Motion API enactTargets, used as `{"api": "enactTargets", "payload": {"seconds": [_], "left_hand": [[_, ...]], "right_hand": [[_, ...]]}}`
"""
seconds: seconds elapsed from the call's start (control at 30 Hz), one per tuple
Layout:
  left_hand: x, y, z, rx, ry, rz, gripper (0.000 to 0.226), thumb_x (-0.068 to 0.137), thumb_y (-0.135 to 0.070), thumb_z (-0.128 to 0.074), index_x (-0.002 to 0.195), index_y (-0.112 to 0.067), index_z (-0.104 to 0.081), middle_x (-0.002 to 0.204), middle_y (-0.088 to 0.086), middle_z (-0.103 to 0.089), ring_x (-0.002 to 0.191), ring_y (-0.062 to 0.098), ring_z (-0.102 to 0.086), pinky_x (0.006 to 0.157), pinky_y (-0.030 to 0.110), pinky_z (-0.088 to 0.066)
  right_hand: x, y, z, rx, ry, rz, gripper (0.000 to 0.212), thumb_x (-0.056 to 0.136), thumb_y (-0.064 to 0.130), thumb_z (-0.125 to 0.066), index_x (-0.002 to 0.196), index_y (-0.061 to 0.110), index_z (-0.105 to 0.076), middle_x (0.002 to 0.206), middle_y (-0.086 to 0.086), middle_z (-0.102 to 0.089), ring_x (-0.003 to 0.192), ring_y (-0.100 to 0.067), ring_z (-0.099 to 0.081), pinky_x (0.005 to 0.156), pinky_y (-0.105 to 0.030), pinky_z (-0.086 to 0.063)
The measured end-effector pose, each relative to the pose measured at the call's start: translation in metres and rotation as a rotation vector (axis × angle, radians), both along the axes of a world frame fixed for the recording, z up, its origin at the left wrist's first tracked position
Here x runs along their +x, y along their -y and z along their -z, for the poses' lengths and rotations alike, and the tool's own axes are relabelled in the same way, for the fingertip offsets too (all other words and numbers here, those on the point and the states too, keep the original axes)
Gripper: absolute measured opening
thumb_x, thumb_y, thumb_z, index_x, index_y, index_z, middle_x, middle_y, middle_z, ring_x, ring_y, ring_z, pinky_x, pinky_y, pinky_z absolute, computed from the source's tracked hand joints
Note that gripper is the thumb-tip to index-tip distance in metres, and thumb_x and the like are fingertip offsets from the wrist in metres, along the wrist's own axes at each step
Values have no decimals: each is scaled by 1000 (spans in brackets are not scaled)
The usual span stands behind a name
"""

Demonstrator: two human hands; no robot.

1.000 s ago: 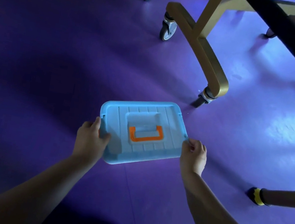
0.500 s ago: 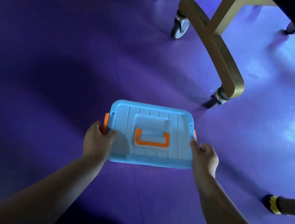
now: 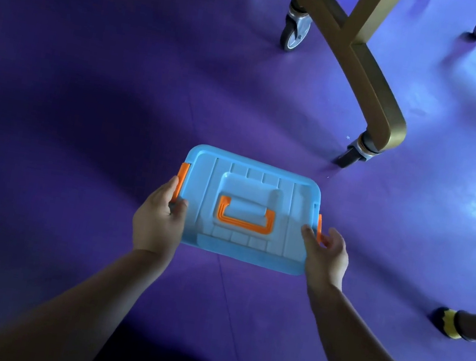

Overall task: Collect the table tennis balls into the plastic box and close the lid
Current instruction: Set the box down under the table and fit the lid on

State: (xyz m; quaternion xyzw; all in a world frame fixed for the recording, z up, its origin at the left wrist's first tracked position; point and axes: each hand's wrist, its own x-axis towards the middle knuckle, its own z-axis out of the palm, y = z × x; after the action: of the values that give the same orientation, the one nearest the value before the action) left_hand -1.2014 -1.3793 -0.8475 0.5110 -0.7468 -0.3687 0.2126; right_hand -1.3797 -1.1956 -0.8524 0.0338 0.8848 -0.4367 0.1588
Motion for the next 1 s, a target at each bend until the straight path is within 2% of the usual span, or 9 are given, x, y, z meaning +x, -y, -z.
{"api": "enactTargets", "payload": {"seconds": [0.03,0.1,0.3,0.47,0.57,0.7,0.8,0.83,1.0], "left_hand": [[0,0,0,2,-9,0,43,92,-14,-49,135,-14,-51,127,4,-62,113,24,-58,88,29,-43],[1,-3,0,8,-42,-1,43,93,-12,-49,136,-10,-48,129,6,-59,115,23,-55,87,25,-38],[0,-6,2,28,-44,-18,45,94,-13,-48,138,-10,-46,133,8,-55,119,23,-53,88,23,-36],[-2,-6,0,47,-48,-2,46,93,-16,-49,139,-10,-44,132,8,-56,118,25,-54,91,29,-41],[-5,-4,-3,169,52,-60,40,92,-24,-48,129,-7,-48,110,11,-63,104,32,-59,78,37,-46],[-13,-4,-13,250,78,-91,24,92,-30,-47,89,-7,-53,68,2,-51,63,22,-50,51,31,-31],[-37,-20,-17,309,51,-78,26,89,-32,-52,85,-6,-53,65,1,-51,60,24,-49,52,32,-29],[-45,-28,-18,349,36,-71,27,87,-32,-55,83,-5,-54,63,1,-50,61,26,-50,51,32,-28],[-85,-84,-28,555,-125,-27,30,73,-30,-69,68,-3,-55,53,-2,-47,53,17,-47,42,25,-30]], "right_hand": [[1,1,-3,25,-2,-16,13,84,32,-66,80,26,-56,74,7,-47,77,-17,-44,61,-27,-35],[3,2,-5,89,-78,-71,37,85,32,-62,59,18,-40,62,3,-39,62,-19,-37,50,-27,-27],[5,2,-8,303,-326,-149,28,86,31,-62,67,11,-59,69,-1,-49,63,-20,-44,50,-25,-25],[6,2,-12,324,-344,-167,24,86,31,-62,72,12,-64,69,1,-47,66,-20,-46,49,-18,-25],[7,1,-15,277,-303,-183,21,87,31,-61,84,12,-69,77,2,-52,73,-20,-51,53,-27,-29],[15,-9,-18,43,-129,-6,35,87,33,-62,116,15,-62,86,6,-58,84,-17,-55,75,-26,-39],[29,-17,-16,-158,24,309,22,81,36,-66,77,20,-52,71,0,-46,65,-18,-41,65,-29,-37],[36,-16,-17,-205,73,338,33,79,37,-67,68,21,-40,67,-3,-42,61,-18,-38,60,-30,-37],[28,-14,-29,-439,365,410,33,80,34,-69,74,9,-49,69,-6,-53,66,-17,-54,63,-33,-52]]}}
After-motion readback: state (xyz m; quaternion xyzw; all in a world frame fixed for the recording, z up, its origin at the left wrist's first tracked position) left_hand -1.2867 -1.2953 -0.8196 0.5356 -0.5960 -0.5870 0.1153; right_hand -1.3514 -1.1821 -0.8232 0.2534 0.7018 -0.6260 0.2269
